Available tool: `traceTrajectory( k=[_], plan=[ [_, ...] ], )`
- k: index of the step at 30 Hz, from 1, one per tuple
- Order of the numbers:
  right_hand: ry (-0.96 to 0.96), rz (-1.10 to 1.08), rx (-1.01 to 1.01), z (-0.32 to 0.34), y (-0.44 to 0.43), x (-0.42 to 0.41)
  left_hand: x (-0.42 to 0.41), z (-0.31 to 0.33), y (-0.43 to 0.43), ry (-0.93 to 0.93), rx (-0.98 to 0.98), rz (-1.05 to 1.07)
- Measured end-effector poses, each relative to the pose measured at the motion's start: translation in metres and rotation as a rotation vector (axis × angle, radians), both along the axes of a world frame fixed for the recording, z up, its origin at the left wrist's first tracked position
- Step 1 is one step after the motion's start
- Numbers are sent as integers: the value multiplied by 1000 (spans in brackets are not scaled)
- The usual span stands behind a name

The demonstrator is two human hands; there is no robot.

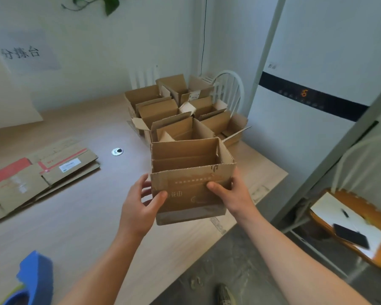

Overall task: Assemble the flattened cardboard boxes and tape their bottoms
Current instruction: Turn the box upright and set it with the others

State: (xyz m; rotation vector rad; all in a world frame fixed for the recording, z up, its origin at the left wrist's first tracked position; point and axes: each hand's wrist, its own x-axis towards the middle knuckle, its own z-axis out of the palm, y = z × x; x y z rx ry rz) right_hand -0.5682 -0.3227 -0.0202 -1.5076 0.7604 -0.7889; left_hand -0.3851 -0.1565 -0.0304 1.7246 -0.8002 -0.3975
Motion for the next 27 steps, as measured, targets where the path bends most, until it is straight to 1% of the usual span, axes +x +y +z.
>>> traceTrajectory(
  k=[7,12,14,18,21,25,27],
  plan=[
    [24,-49,18,-14,-47,-28,-24,0,-48,0,30,-48],
    [-25,-124,105,-19,-109,-53,-47,2,-110,-39,79,-64],
    [-39,-86,114,-19,-140,-64,-55,2,-141,-41,96,-59],
    [12,12,103,-18,-206,-86,-79,-6,-200,-39,176,-77],
    [21,89,76,-24,-253,-95,-94,-18,-244,-58,272,-85],
    [119,39,45,-45,-309,-102,-107,-29,-294,-82,385,-103],
    [148,37,39,-57,-335,-103,-108,-35,-314,-56,424,-124]
  ],
)
